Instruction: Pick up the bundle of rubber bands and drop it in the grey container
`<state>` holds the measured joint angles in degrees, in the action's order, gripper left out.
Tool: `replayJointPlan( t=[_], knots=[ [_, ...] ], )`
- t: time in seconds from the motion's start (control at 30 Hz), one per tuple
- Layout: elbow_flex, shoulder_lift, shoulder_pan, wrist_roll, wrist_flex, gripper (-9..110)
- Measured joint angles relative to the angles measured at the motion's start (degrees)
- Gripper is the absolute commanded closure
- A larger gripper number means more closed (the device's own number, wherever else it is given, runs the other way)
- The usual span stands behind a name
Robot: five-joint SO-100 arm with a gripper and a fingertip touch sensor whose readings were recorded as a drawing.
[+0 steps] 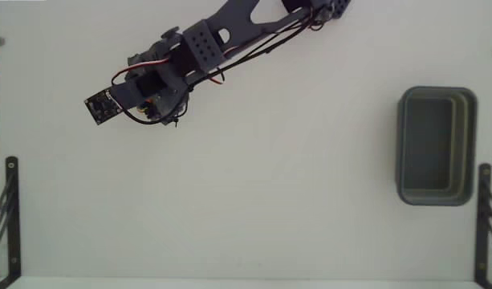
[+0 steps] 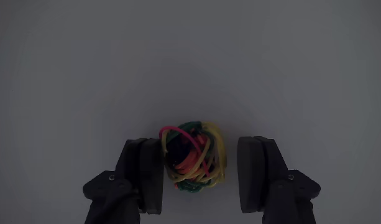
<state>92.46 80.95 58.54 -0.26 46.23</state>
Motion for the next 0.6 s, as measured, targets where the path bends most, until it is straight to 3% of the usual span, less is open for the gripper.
replayJointPlan(
  t=[0.6],
  knots=[
    [0.0, 0.0, 0.0, 0.0, 0.0, 36]
  ],
)
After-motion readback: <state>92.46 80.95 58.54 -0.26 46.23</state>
